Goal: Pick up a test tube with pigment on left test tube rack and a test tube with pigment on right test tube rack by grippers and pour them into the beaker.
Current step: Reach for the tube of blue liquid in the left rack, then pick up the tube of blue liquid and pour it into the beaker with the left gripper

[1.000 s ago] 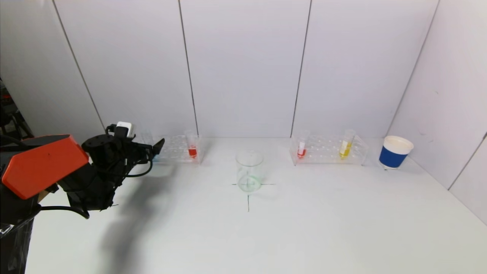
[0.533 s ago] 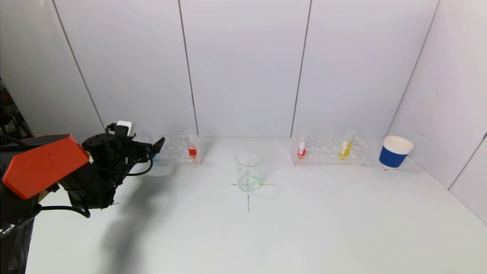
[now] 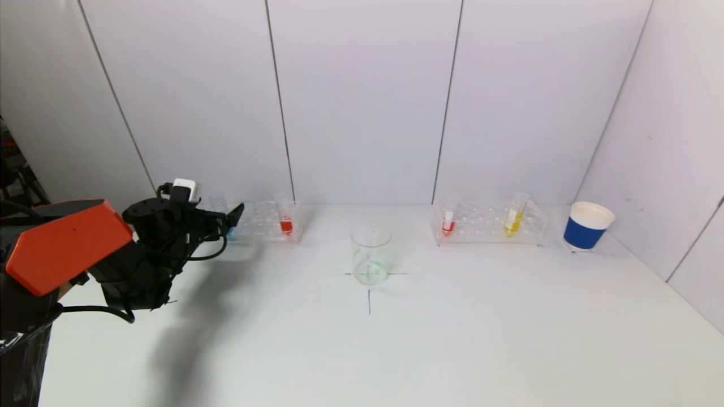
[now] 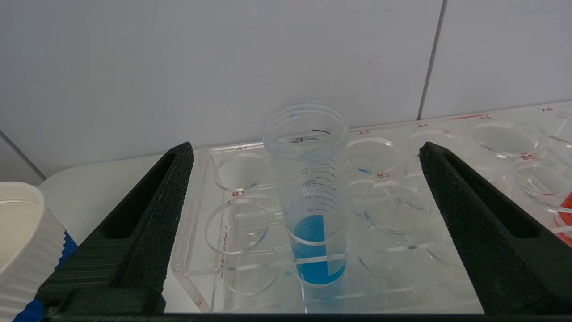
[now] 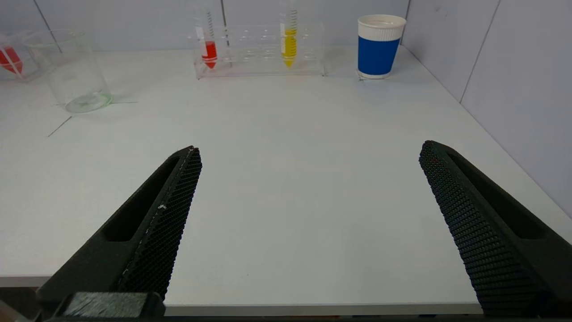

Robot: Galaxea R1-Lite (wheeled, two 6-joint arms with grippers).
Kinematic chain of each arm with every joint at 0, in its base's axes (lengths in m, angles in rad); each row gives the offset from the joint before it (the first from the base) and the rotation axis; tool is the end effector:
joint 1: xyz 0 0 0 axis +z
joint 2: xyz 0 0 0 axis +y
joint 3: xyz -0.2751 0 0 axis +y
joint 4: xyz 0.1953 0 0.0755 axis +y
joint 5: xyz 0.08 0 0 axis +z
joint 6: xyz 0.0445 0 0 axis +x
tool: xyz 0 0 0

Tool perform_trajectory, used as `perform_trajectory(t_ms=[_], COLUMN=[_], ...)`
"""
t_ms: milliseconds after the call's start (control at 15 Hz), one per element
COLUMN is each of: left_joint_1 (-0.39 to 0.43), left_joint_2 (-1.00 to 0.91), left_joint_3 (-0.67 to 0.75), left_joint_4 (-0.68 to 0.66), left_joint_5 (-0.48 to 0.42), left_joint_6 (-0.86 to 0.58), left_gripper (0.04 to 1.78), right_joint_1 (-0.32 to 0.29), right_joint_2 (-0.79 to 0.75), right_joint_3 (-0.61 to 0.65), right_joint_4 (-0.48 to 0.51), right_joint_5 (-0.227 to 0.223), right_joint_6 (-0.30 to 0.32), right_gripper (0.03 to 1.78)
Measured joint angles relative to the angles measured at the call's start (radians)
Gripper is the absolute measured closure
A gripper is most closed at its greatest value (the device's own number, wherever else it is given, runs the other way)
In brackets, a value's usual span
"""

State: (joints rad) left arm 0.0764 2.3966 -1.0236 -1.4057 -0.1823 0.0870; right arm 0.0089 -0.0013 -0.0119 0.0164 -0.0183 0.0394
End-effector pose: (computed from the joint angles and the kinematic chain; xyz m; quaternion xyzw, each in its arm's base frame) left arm 0.4377 0.0254 0.0139 0.0455 -0.0185 -0.0522 0.9974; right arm 0.0437 -0.0004 0.0773 0.0197 0.0015 -0.0047 0.9998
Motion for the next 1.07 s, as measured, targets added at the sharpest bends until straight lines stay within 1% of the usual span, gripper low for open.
perform_trajectory(t_ms=[133, 267, 333, 467, 667, 733, 800, 867, 1067], left_joint_1=[0.0, 0.0, 0.0, 0.0, 0.0, 0.0, -0.001, -0.001, -0.001], left_joint_2=[0.002, 0.004, 0.005, 0.006, 0.006, 0.006, 0.006, 0.006, 0.006], left_joint_3=[-0.002, -0.004, -0.005, -0.006, -0.006, -0.006, -0.006, -0.006, -0.006], left_joint_4=[0.0, 0.005, 0.006, 0.006, 0.006, 0.006, 0.006, 0.006, 0.006], left_joint_5=[0.0, 0.0, 0.001, 0.001, 0.007, 0.008, 0.009, 0.009, 0.01], left_joint_6=[0.0, 0.0, 0.0, 0.0, 0.0, 0.0, -0.001, -0.001, -0.001], left_gripper=[0.08, 0.21, 0.31, 0.59, 1.16, 1.31, 1.36, 1.37, 1.38], right_joint_1=[0.0, 0.0, 0.0, 0.0, 0.0, 0.0, 0.0, 0.0, 0.0], right_joint_2=[0.0, 0.0, 0.0, 0.0, 0.0, 0.0, 0.0, 0.0, 0.0], right_joint_3=[0.0, 0.0, 0.0, 0.0, 0.0, 0.0, 0.0, 0.0, 0.0], right_joint_4=[0.0, 0.0, 0.0, 0.0, 0.0, 0.0, 0.0, 0.0, 0.0], right_joint_5=[0.0, 0.0, 0.0, 0.0, 0.0, 0.0, 0.0, 0.0, 0.0], right_joint_6=[0.0, 0.0, 0.0, 0.0, 0.0, 0.0, 0.0, 0.0, 0.0], right_gripper=[0.04, 0.04, 0.04, 0.04, 0.04, 0.04, 0.04, 0.04, 0.04])
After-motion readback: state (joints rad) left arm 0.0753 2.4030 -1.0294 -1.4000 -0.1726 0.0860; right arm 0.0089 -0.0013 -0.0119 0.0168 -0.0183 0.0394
